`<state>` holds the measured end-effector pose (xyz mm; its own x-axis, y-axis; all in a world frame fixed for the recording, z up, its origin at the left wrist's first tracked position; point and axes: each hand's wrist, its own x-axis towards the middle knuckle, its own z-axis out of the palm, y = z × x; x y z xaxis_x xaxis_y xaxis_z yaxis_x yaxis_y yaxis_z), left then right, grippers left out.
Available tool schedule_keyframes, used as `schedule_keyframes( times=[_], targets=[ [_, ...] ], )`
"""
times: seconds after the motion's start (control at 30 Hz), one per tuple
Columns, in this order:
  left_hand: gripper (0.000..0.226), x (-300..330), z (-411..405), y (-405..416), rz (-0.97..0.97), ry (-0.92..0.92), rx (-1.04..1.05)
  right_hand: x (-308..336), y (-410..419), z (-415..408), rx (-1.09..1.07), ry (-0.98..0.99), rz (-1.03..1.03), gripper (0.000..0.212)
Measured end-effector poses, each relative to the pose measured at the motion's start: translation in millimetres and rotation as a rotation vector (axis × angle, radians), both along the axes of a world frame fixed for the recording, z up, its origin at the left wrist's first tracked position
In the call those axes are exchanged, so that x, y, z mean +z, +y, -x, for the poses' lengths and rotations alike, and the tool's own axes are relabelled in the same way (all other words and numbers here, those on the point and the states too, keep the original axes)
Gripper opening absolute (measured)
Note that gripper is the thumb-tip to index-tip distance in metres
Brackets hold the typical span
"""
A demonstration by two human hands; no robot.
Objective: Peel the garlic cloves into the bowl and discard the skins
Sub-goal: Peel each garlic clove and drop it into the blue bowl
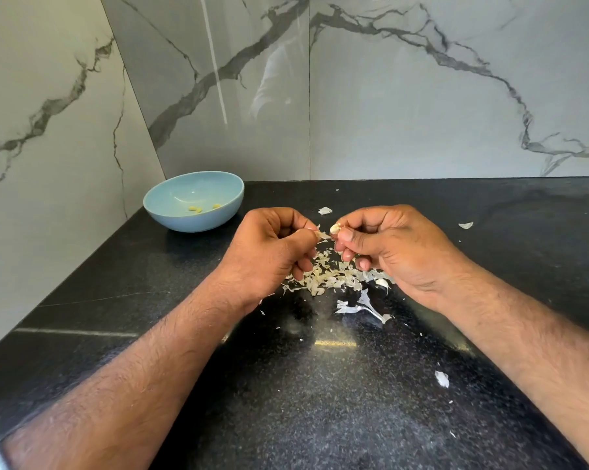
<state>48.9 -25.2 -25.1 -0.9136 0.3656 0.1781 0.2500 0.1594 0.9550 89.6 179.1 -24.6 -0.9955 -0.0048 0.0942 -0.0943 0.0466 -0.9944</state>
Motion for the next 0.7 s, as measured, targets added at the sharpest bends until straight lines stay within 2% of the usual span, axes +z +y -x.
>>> schedule_keyframes(
  times=[0.17,0.27,0.4,0.5,0.53,0.7],
  targets=[
    [0.011,-1.2,2.9,-4.0,0.147,0.046,0.082,3.3,4.5,-0.8,0.039,-0.020,0.034,0.011],
    [0.027,-3.2,7.1,-6.2,0.188,0.135,0.126,3.4,5.7,0.1,0.011,-0.022,0.005,0.012],
    [0.007,-2.5,6.7,-6.4,0.204,0.219,0.148,2.1,7.4,2.4,-0.059,-0.025,-0.057,0.012],
    [0.034,-2.5,7.6,-8.0,0.287,0.240,0.152,-0.1,7.1,3.8,-0.077,-0.049,-0.097,0.008],
    [0.034,-2.5,8.7,-8.1,0.310,0.249,0.152,-0.3,7.1,3.9,-0.082,-0.055,-0.109,0.008],
    [0.013,-4.2,8.5,-6.6,0.222,0.283,0.107,-1.5,6.7,3.6,-0.100,-0.042,-0.103,0.007]
  ],
)
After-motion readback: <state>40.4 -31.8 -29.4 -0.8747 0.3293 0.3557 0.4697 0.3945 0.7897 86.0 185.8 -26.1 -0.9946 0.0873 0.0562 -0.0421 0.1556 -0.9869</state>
